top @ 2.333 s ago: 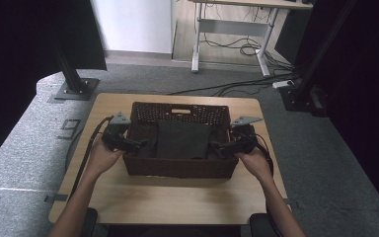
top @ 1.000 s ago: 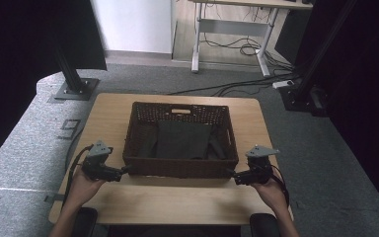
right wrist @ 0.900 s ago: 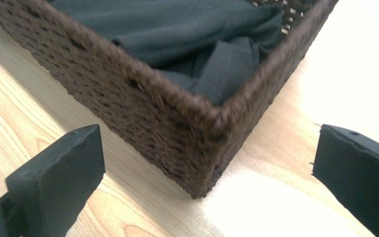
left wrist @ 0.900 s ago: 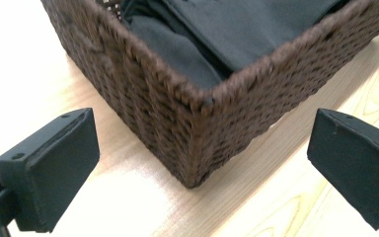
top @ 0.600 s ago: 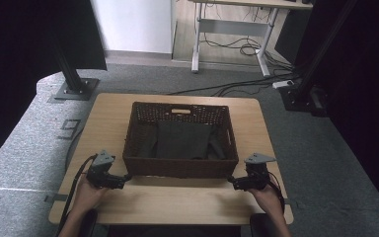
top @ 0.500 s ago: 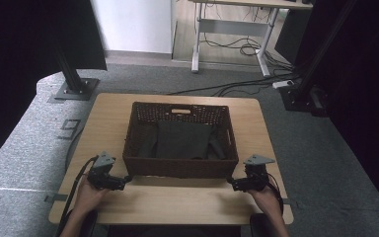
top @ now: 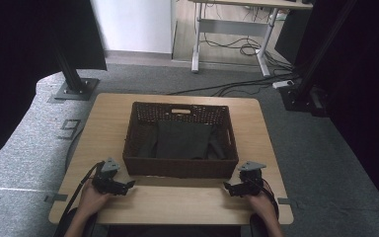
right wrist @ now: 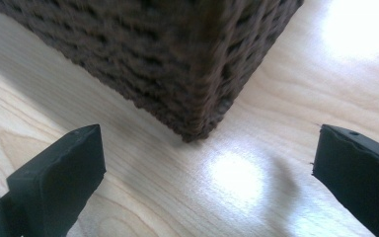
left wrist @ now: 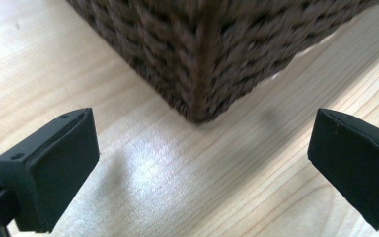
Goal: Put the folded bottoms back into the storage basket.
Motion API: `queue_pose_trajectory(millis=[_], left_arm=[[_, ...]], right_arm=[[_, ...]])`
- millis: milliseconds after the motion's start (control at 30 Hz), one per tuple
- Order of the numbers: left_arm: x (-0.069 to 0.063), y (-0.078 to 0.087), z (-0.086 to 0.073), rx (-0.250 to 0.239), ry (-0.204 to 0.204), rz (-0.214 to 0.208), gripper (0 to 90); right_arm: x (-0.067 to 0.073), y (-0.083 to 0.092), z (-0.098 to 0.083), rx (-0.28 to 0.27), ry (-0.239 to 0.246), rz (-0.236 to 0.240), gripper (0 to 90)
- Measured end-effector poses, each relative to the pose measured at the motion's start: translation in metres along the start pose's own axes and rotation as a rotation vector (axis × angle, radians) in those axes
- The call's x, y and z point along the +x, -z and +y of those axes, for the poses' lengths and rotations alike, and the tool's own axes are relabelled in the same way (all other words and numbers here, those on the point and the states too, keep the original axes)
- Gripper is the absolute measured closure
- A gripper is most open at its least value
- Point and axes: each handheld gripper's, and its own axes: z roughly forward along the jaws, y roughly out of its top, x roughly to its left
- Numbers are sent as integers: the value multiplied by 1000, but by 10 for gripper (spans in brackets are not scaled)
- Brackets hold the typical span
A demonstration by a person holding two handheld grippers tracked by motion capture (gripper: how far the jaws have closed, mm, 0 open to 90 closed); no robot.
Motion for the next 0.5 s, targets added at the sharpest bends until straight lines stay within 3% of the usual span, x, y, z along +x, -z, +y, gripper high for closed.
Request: queue_pose_trajectory(millis=[133, 233, 500], left_arm=[[0, -9, -3, 54, -17, 9, 0], [0, -10, -2, 54, -13, 11, 0], [0, -10, -2, 53, -11, 13, 0]], right_arm=[[3, -8, -5, 14, 8, 7, 0], [3, -12, -7, -18, 2, 13, 0], [3, -12, -7, -19, 1, 14, 0]])
